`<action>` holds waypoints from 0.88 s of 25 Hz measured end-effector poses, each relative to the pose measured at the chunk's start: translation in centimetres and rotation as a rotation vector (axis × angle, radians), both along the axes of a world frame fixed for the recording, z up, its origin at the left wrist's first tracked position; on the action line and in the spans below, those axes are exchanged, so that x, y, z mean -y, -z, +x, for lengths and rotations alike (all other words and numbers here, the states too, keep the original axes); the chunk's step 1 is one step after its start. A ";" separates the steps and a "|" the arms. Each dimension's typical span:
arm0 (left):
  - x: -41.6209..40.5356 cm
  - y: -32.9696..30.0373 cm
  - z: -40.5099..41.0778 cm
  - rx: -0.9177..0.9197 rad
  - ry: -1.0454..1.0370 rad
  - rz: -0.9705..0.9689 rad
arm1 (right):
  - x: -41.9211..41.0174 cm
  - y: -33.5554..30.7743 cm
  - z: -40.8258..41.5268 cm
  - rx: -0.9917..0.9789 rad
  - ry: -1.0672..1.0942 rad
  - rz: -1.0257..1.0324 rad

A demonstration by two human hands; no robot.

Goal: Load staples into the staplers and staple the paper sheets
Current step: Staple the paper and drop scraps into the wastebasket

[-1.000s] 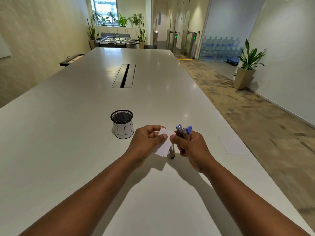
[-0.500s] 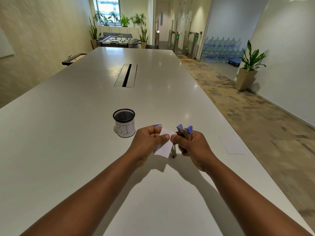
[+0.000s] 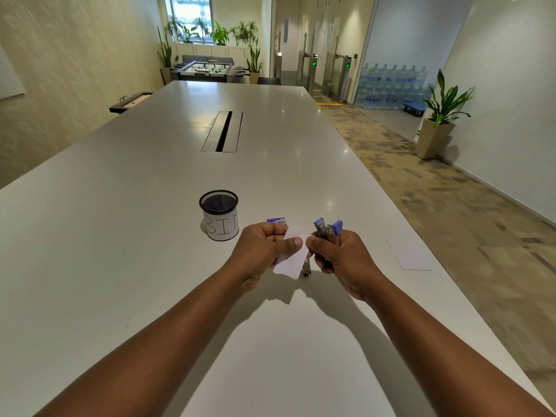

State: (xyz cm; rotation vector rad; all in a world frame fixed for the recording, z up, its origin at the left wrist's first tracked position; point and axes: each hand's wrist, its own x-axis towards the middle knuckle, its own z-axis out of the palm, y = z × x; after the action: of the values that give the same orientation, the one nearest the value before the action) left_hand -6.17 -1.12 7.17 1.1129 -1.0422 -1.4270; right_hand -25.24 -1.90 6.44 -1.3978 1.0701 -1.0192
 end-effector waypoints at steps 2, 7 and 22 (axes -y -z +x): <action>0.1 0.1 0.0 -0.002 0.010 0.001 | 0.1 0.1 -0.1 -0.006 0.002 -0.009; 0.3 0.4 0.0 0.034 0.030 -0.009 | 0.1 0.0 0.2 -0.028 -0.005 -0.027; 0.4 0.8 -0.7 0.502 -0.093 -0.243 | 0.1 0.1 0.6 0.034 0.050 -0.030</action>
State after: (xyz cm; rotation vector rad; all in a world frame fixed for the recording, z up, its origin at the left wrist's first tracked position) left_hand -6.90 -1.57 6.40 1.3511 -1.4497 -0.9323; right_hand -24.61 -2.03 6.32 -1.3793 1.0735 -1.0957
